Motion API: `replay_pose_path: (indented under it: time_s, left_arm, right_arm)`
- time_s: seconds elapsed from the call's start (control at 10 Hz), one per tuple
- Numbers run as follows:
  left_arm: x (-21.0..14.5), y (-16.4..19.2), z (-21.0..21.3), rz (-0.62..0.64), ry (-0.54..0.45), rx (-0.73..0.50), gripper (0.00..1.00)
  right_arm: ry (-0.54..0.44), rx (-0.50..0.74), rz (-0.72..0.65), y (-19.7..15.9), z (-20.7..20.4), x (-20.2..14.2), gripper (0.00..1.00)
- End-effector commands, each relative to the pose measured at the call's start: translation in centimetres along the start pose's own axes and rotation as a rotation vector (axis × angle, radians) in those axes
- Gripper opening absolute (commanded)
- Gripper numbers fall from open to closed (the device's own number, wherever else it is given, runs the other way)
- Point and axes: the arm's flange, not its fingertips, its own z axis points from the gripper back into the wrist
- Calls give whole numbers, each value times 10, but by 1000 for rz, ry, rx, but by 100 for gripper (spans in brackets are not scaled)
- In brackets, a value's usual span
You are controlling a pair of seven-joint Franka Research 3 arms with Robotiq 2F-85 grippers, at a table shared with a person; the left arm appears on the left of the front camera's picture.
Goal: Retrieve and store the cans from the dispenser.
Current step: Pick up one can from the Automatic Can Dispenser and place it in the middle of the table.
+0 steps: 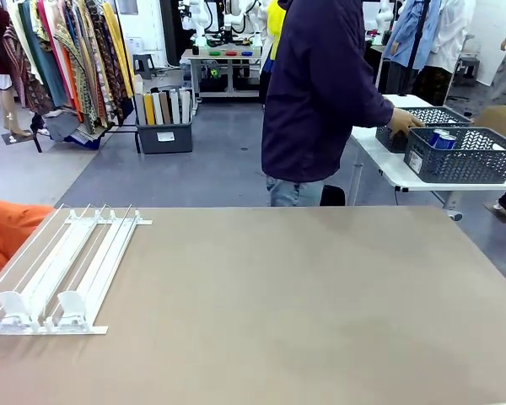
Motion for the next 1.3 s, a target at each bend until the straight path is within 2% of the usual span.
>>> replay_pose_path:
  time_s: [0.0,1.2]
  left_arm:
    - [1,-3,-1,-8,-11,-17,100]
    - [1,-3,-1,-8,-11,-17,100]
  right_arm:
    - [-21,20,6,4,-3,5,100]
    - [-21,20,6,4,-3,5,100]
